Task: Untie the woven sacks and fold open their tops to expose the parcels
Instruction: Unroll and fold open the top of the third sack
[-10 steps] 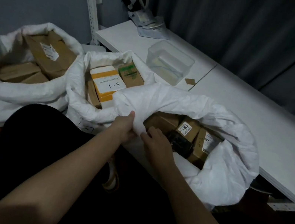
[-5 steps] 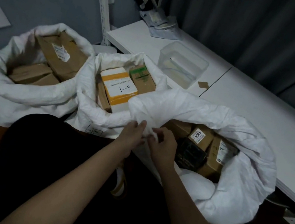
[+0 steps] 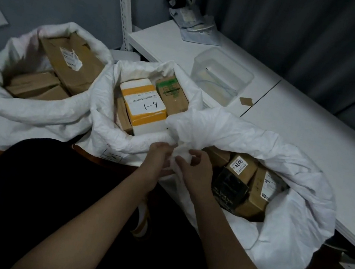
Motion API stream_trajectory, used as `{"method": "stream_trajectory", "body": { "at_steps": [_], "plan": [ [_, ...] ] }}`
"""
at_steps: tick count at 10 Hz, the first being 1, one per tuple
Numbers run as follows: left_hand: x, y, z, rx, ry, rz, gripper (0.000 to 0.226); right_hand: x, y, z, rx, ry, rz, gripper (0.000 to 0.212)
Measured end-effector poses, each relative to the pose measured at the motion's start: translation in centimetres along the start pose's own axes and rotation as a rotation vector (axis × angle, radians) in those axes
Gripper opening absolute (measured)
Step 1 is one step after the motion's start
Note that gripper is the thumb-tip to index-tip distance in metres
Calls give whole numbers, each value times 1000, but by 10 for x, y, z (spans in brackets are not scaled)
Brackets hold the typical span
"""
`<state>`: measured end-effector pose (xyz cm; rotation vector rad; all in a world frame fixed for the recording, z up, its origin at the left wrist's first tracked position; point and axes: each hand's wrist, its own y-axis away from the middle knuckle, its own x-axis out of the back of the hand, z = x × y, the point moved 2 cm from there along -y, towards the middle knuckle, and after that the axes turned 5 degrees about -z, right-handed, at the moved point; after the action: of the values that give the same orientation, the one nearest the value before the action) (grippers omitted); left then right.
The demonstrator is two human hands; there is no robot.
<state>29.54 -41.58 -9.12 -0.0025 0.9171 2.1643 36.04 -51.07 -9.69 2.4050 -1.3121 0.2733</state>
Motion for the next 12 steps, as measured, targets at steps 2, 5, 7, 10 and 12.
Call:
{"method": "stream_trajectory", "body": {
  "at_steps": [2, 5, 7, 10, 12],
  "plan": [
    [-7, -9, 40, -101, -426, 111, 58, -12, 9, 0, 410, 384, 79, 13],
    [-4, -40, 44, -18, -238, 79, 39, 43, -17, -49, 866, 787, -55, 46],
    [-5, -35, 31, 42, 15, -56, 60, 24, -74, -79, 751, 1499, -444, 71],
    [14, -29, 36, -363, -803, -288, 28, 52, -92, -99, -22, 1067, -922, 60],
    [17, -37, 34, 13, -783, -238, 53, 84, -77, -78, 35, 1379, -756, 36]
  ]
}}
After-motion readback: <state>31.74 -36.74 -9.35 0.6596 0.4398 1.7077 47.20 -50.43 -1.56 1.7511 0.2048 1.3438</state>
